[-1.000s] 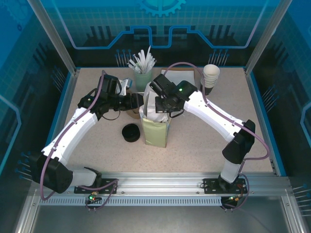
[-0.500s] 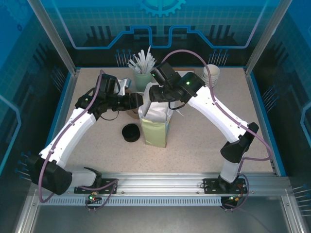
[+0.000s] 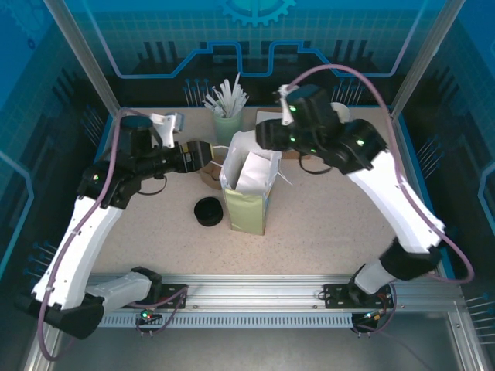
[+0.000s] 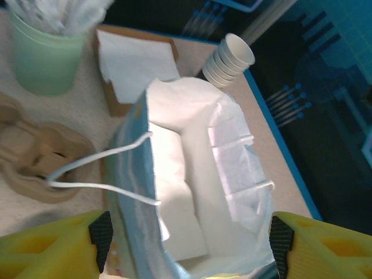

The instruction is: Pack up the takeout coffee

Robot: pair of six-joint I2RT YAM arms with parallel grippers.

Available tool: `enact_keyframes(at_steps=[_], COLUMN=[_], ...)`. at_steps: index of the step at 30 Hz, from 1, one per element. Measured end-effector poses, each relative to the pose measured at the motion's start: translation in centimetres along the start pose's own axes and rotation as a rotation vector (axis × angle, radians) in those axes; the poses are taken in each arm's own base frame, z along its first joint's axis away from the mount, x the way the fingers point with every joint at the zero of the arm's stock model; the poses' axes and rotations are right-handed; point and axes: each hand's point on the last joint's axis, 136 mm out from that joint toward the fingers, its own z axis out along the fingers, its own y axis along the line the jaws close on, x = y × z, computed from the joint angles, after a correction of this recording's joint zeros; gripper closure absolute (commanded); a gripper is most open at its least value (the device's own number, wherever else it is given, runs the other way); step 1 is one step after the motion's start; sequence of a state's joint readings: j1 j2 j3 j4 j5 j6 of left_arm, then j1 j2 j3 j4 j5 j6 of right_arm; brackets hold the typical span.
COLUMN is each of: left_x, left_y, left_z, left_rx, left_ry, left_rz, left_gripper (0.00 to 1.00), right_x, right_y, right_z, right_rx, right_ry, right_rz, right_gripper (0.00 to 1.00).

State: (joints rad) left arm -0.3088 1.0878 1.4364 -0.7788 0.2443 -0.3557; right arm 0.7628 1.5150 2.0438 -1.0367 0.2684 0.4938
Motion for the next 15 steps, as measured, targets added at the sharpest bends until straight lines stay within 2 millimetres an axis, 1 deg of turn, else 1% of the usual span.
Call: enact_keyframes(at_steps=[2, 3, 5, 7, 8, 9, 11, 12, 14, 15], left_x=[-0.7, -1.0, -1.2, -0.9, -0.6, -0.2, 0.7, 1.3, 2.9, 3.7], left_y=[0.7, 1.1, 2.5, 4.4, 5.7, 6.8, 9.9, 11.4, 14.9, 16.4], left_z=[-1.3, -1.9, -3.0, -3.4, -3.4, -3.4, -2.8, -2.4, -1.4, -1.0], left_rx=[-0.053, -0.078, -0.145, -0.217, -0.262, -0.299, -0.398, -0.442, -0.541, -0.583], left_ry=[-0.061, -0.091, -0.159, -0.208, -0.233, -0.251, -0.286, -0.299, -0.311, -0.315], left_rz=[0.031, 0.046, 0.07, 0.08, 0.08, 0.078, 0.079, 0.076, 0.074, 0.069], left_gripper=[0.19, 0.17, 0.13, 0.06, 0.02, 0.01, 0.01, 0.01, 0.01, 0.01], right_x=[0.0, 0.3, 1.5, 3.4, 4.4, 5.4, 8.2, 9.3, 12.2, 13.5], right_y=[-2.7, -3.9, -7.3, -10.7, -12.6, -14.3, -18.1, -19.6, -23.0, -24.4], right_z=[-2.0, -2.6, -3.6, -3.7, -3.6, -3.3, -2.3, -1.8, -0.3, 0.4], right_rx=[0.038, 0.059, 0.128, 0.202, 0.244, 0.28, 0.369, 0.402, 0.479, 0.507], right_ry=[-0.059, -0.077, -0.116, -0.127, -0.129, -0.129, -0.114, -0.107, -0.08, -0.071], right_rz=[0.007, 0.008, 0.017, 0.028, 0.038, 0.046, 0.061, 0.064, 0.081, 0.088], right_gripper=[0.36, 0.33, 0.24, 0.18, 0.16, 0.12, 0.02, 0.0, 0.0, 0.0])
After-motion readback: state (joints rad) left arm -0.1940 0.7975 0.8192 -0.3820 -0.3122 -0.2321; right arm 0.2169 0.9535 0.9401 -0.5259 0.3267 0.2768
